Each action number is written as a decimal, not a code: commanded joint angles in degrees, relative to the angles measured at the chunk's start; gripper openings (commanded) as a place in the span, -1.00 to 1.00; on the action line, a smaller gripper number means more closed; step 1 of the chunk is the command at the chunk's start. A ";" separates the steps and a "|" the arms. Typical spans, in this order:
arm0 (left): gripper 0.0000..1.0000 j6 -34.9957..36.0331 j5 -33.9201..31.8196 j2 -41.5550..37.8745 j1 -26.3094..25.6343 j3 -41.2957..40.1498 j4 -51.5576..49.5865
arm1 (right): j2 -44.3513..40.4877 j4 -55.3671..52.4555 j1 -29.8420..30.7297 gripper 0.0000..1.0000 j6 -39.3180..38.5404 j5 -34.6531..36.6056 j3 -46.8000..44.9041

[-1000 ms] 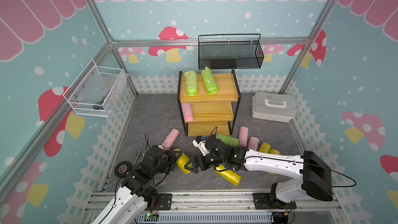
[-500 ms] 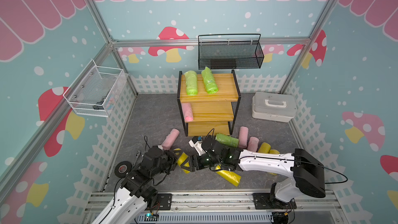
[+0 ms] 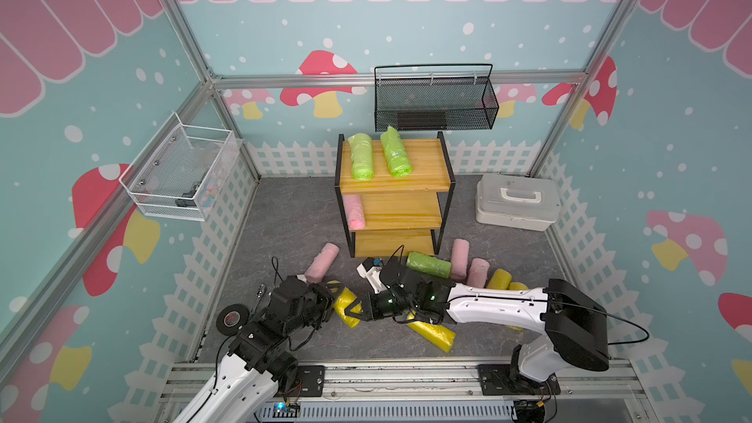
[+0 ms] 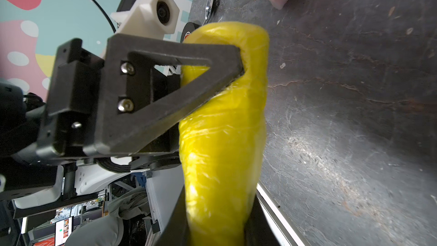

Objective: Sort the rolls of trash bags by color and place them on the shelf
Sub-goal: Pick up the roll of trash bags from the center of the board.

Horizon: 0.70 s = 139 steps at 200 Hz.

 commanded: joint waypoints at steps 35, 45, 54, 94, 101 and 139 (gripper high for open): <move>0.98 3.25 -2.42 -0.42 -0.42 3.90 -2.71 | -5.26 -0.90 0.13 -1.00 -1.50 5.49 -3.90; 0.98 5.01 -3.47 0.09 -0.39 5.30 -4.56 | -6.62 -1.14 -0.30 -1.00 -1.53 6.41 -4.93; 0.98 6.75 -4.46 0.67 -0.36 6.95 -6.61 | -7.82 -1.24 -0.81 -1.00 -1.46 7.29 -5.99; 0.98 15.39 -8.91 4.50 -0.33 14.68 -15.07 | -9.60 4.61 -5.91 -1.00 0.45 8.34 -9.58; 0.98 16.37 -9.04 5.13 -0.29 15.60 -15.73 | -8.60 8.95 -6.92 -1.00 2.20 8.29 -10.46; 0.95 18.31 -9.06 6.03 -0.21 17.26 -16.88 | 0.35 34.27 -8.90 -1.00 12.88 12.84 -15.95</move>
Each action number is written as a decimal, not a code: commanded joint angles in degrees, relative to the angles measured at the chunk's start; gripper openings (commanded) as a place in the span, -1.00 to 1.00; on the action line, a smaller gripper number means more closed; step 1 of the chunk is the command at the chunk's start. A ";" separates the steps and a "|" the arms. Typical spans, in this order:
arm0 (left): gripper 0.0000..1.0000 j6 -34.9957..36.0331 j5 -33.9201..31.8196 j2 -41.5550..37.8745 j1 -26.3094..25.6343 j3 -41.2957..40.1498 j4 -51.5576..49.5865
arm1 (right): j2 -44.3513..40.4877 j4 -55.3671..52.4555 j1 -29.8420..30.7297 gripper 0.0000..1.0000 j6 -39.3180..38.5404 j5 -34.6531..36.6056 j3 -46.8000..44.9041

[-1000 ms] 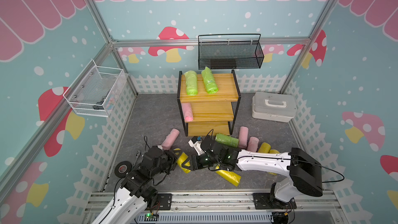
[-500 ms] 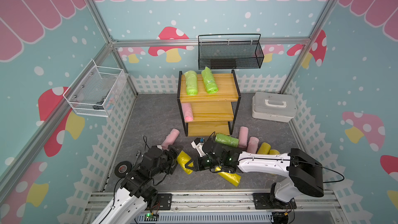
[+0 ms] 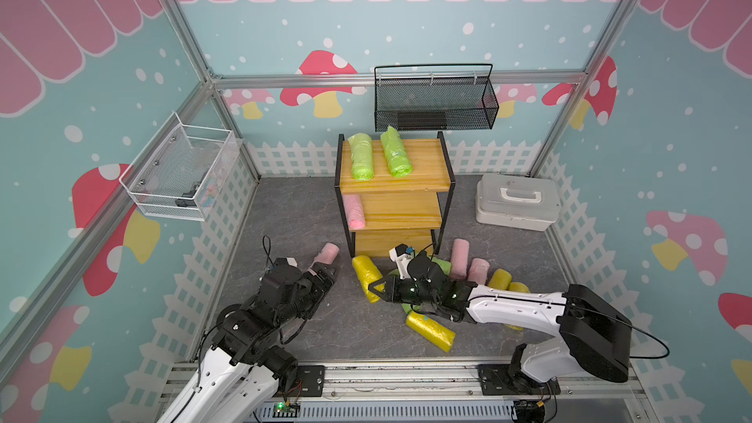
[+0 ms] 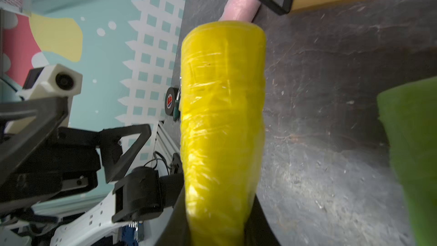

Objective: Sort the rolls of trash bags by color and place them on the shelf
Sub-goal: Pick up the roll of trash bags from the center of the board, then place the roll of trash bags on the shelf.

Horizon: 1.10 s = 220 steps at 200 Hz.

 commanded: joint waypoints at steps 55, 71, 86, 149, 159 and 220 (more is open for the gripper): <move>0.94 3.63 -2.35 -2.14 -0.20 -0.58 -4.04 | 20.84 47.19 -2.43 -1.00 14.45 9.52 -1.71; 0.93 3.99 -2.40 -1.89 -0.25 -0.47 -4.00 | 22.44 47.43 -3.11 -1.00 14.40 10.70 0.33; 0.93 4.71 -2.36 -1.36 -0.18 -0.13 -4.17 | 23.35 47.37 -3.80 -1.00 13.37 11.05 2.29; 0.93 6.57 -2.56 1.10 -0.09 0.49 -4.31 | 31.08 46.73 -7.96 -1.00 16.11 10.02 10.36; 0.94 6.70 -2.36 1.23 -0.09 0.63 -4.27 | 31.84 46.73 -8.55 -1.00 16.50 10.23 10.96; 0.93 6.90 -2.02 1.23 0.17 0.37 -4.33 | 34.96 46.87 -11.12 -1.00 17.70 9.88 14.47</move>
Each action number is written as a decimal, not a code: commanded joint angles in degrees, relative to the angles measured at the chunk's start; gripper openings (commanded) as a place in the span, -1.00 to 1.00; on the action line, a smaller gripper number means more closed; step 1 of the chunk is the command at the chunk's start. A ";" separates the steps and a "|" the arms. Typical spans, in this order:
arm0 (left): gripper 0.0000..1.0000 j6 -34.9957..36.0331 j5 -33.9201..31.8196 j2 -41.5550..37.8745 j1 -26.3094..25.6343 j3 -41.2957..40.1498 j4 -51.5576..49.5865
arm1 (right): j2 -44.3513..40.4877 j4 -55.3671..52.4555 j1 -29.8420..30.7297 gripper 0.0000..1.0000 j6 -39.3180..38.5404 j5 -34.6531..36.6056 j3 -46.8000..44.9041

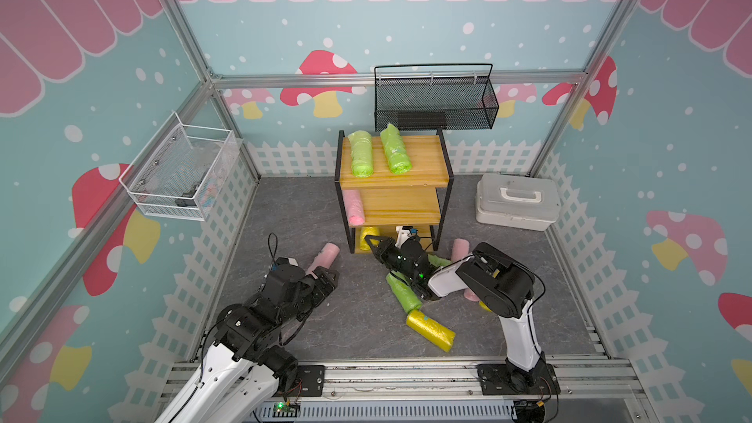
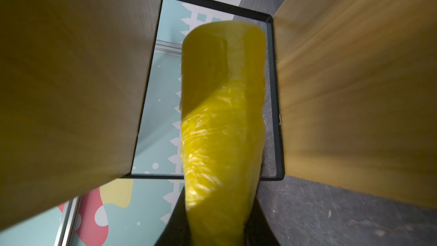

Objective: Sort the rolls of trash bags by color and place them on the shelf
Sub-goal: Place the roll of trash bags on the shelf.

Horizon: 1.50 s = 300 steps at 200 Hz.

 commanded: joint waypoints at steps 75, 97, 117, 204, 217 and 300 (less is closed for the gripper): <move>0.93 1.55 0.09 1.26 0.19 0.96 -0.88 | 5.70 2.17 -1.33 -0.89 2.87 0.00 7.27; 0.93 1.58 0.18 1.38 0.21 0.79 -0.90 | 6.46 0.85 -1.67 -0.85 3.22 -0.31 8.37; 0.93 1.51 0.20 1.39 0.23 0.78 -0.85 | 6.84 -1.18 -2.02 -0.79 3.81 -0.49 9.09; 0.94 0.98 0.53 1.19 0.29 -0.42 -0.72 | 6.15 -11.64 -3.27 0.04 7.28 -1.88 8.48; 0.95 0.98 0.71 1.35 0.30 -0.70 -0.63 | 6.24 -12.21 -3.44 0.15 7.96 -2.25 8.34; 0.98 9.66 9.44 8.14 8.76 -0.58 -0.70 | 0.41 -12.44 -3.70 0.28 7.30 -1.91 2.36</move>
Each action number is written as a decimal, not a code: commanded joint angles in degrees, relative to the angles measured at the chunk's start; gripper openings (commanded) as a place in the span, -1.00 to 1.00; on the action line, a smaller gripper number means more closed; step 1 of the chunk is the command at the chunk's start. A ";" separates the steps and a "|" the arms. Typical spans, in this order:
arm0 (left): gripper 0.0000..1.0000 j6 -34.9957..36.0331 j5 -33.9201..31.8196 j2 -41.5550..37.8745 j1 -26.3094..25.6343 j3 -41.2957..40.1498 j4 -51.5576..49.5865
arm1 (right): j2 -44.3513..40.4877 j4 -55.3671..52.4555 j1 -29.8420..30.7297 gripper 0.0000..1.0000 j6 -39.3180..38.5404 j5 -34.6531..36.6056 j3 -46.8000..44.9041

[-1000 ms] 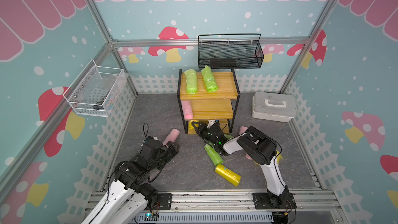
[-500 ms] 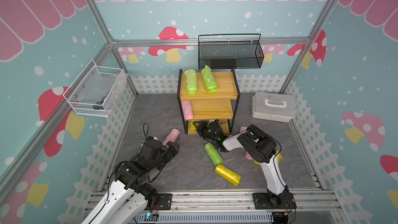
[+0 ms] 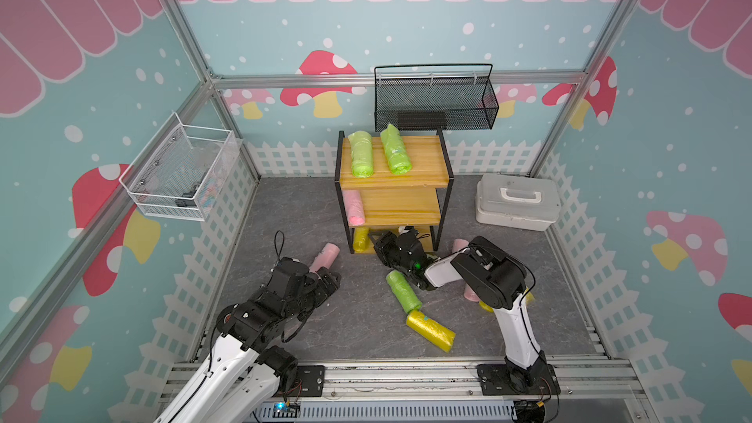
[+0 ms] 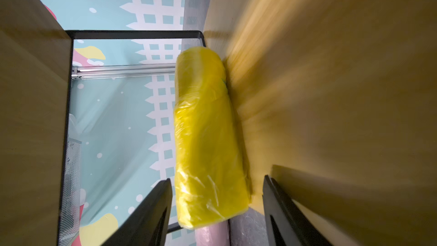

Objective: Sort the rolls of trash bags by color and place them on the shelf
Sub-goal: Place the roll of trash bags on the shelf.

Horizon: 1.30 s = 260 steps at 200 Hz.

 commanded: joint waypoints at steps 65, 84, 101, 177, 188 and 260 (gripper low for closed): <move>0.88 19.85 7.81 16.04 13.94 7.83 -0.35 | -12.61 -2.73 0.50 0.26 -4.51 -1.63 -8.75; 0.81 25.89 8.02 21.34 16.64 11.59 -0.48 | -17.31 -4.34 1.02 0.26 -6.77 -1.86 -11.30; 0.80 31.47 6.62 25.82 18.42 15.20 -0.97 | -21.77 -4.45 1.46 0.26 -9.70 -1.33 -15.11; 0.70 45.36 0.44 48.89 19.31 29.46 -4.09 | -57.61 -37.56 1.67 0.27 -38.19 3.91 -24.59; 0.69 46.33 -0.58 50.99 19.26 30.49 -4.02 | -65.11 -45.75 1.65 0.30 -43.36 6.39 -24.58; 0.70 51.03 -2.19 61.17 16.92 35.46 -2.61 | -100.72 -78.15 1.56 0.49 -55.03 14.05 -26.39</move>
